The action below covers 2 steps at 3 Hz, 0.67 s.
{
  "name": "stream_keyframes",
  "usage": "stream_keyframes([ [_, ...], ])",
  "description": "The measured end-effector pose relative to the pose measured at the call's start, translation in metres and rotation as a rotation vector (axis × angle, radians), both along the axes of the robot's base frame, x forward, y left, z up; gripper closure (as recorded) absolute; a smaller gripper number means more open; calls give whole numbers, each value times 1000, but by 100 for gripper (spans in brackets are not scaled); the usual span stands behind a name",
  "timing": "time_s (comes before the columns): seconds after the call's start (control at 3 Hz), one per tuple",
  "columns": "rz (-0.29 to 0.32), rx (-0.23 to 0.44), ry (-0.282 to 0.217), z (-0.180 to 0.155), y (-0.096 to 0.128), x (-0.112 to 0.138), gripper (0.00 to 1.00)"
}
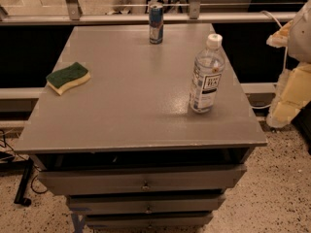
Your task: Move sponge near redbull can
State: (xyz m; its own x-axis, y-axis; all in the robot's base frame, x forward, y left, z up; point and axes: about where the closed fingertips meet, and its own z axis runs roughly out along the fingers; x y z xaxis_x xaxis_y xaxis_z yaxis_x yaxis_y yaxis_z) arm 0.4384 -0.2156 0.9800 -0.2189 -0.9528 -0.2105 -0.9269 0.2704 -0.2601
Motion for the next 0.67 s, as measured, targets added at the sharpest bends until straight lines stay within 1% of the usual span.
stream_keyframes([
  [0.33, 0, 0, 0, 0, 0, 0, 0],
  [0.67, 25, 12, -31, 5, 12, 5, 0],
])
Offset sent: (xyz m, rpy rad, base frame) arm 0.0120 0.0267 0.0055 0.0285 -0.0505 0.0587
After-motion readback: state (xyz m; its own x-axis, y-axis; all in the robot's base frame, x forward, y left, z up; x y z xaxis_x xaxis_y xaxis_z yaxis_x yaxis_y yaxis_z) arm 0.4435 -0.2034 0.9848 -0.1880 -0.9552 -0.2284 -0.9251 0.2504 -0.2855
